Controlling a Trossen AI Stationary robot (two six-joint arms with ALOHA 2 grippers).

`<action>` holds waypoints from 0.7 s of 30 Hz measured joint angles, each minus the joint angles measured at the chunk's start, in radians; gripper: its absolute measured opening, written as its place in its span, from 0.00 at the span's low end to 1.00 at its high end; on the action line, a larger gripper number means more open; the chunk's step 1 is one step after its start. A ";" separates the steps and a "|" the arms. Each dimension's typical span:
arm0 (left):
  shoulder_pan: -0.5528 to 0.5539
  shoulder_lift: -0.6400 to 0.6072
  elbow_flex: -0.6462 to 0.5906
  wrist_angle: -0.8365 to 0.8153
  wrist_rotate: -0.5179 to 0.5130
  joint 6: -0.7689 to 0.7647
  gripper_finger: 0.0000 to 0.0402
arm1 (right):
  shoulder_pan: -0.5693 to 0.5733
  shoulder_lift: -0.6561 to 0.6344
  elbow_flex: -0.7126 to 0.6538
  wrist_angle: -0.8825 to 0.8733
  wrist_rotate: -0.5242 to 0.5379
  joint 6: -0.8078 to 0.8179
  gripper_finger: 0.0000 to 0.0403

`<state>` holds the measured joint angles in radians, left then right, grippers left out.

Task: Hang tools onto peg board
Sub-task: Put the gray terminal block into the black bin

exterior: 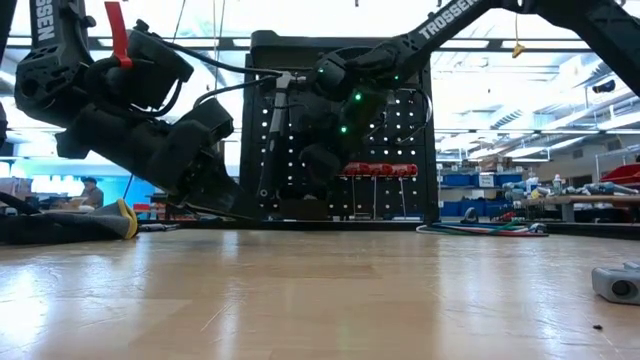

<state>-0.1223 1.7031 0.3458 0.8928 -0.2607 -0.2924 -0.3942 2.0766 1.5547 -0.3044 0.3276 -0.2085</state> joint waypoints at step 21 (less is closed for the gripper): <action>-0.012 -0.122 0.017 0.012 0.087 -0.027 0.31 | 0.344 -0.281 -0.060 -0.591 -0.026 0.254 0.65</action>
<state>-0.1346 1.5811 0.3627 0.9051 -0.1733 -0.3191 -0.0502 1.7957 1.4948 -0.8953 0.3012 0.0456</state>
